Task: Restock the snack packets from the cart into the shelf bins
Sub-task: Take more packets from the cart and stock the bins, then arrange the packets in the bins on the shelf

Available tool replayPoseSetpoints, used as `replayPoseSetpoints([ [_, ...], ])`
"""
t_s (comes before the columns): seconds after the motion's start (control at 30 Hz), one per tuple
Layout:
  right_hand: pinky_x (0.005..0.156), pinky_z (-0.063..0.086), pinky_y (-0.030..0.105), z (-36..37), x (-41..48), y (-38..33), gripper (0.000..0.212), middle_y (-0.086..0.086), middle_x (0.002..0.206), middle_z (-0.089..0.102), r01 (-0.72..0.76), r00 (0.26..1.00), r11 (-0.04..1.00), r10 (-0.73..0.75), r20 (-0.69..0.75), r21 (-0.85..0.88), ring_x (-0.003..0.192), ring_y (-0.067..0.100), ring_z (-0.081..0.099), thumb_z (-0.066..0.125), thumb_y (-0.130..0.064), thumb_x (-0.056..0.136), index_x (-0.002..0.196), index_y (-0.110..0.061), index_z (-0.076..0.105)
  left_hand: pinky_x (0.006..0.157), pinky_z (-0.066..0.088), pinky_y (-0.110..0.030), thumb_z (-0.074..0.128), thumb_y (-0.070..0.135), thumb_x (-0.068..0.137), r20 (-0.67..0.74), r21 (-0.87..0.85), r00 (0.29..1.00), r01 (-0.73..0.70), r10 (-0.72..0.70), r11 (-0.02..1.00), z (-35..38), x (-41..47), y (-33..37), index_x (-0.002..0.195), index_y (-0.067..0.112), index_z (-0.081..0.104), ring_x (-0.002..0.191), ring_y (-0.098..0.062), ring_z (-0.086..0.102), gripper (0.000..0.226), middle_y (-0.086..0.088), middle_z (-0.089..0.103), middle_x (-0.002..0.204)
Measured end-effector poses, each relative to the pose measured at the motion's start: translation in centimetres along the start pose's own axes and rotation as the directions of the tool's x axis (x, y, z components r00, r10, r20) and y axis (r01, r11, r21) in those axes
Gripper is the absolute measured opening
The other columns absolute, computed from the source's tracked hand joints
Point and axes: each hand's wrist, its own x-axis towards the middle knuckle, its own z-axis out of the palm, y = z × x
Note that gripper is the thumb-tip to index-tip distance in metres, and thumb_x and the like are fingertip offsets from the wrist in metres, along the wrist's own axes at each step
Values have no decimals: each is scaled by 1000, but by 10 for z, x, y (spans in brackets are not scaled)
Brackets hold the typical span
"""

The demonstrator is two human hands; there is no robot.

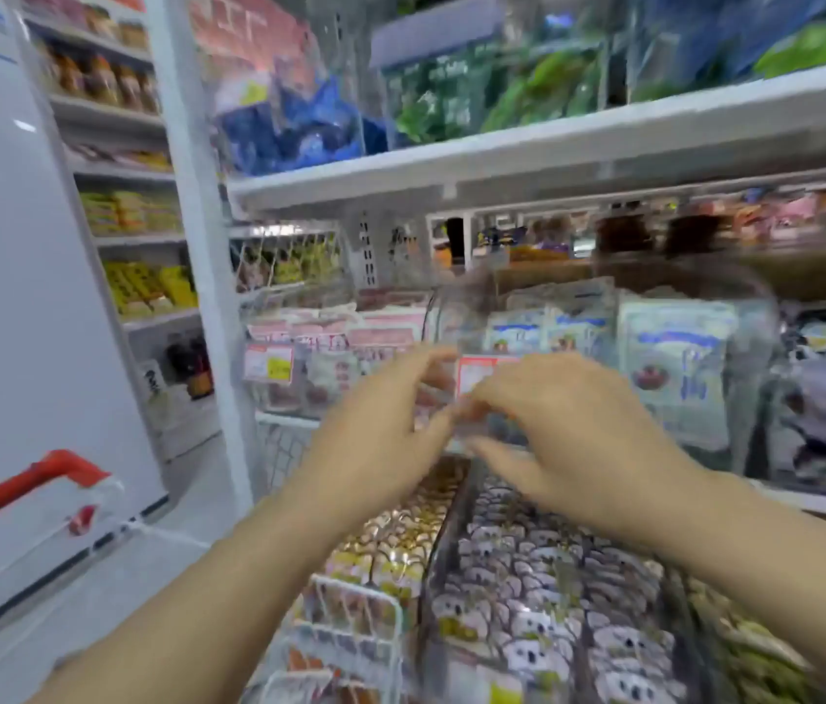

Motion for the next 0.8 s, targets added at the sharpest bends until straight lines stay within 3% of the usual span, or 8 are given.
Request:
replayPoseSetpoints([
  [0.13,58,54,39,55,-13,-75,20,-4,76,67,47,987,977,-78,142,209,72,27,66,59,-43,78,85,-25,64,89,54,-36,66,23,95,30,76,974,220,-223,973,-23,-88,-55,126,29,62,94,-9,68,32,12,70,104],
  [0.23,67,53,39,97,-21,-130,17,-7,87,67,-18,932,918,-127,338,396,86,22,65,55,-41,83,90,-28,63,87,55,-36,63,36,92,11,126,916,397,-401,909,-35,-152,-100,119,37,65,89,-5,68,27,19,71,97],
  [0.37,75,51,36,152,-25,-176,18,-6,104,67,-95,787,872,-229,573,479,100,22,63,57,-39,89,105,-31,61,86,54,-30,63,29,95,6,256,834,532,-552,807,-47,-204,-146,119,31,65,88,-3,67,24,19,69,98],
  [0.43,72,47,33,178,-22,-186,26,-2,108,67,-89,663,885,-289,690,456,101,23,62,61,-37,90,114,-29,61,87,53,-30,60,33,96,16,350,803,554,-596,755,-49,-218,-165,122,34,62,90,-2,66,27,21,66,101],
  [0.5,79,50,34,206,-21,-191,40,1,115,65,-83,519,897,-333,787,434,105,24,61,65,-35,89,127,-26,57,89,52,-31,58,35,97,14,395,770,582,-638,711,-50,-229,-180,123,37,61,94,-3,64,27,21,65,106],
  [0.63,91,51,38,253,-18,-197,69,11,135,54,-138,304,915,-325,896,379,116,31,58,71,-31,87,147,-18,40,88,54,-34,57,28,98,-98,281,729,674,-678,684,-50,-238,-196,113,37,67,101,-8,67,20,18,71,115],
  [0.73,99,50,42,279,-16,-204,88,12,144,47,-181,255,925,-283,924,334,123,31,55,77,-45,81,152,-18,31,85,56,-40,54,23,99,-187,162,697,717,-692,678,-51,-236,-197,113,40,64,92,-8,69,25,18,72,107],
  [0.8,106,45,42,295,-16,-208,103,10,151,43,-240,251,922,-243,937,304,131,30,50,77,-63,73,152,-17,30,86,55,-40,54,27,99,-188,189,687,727,-702,661,-51,-238,-198,115,42,63,96,-9,66,24,20,70,107],
])
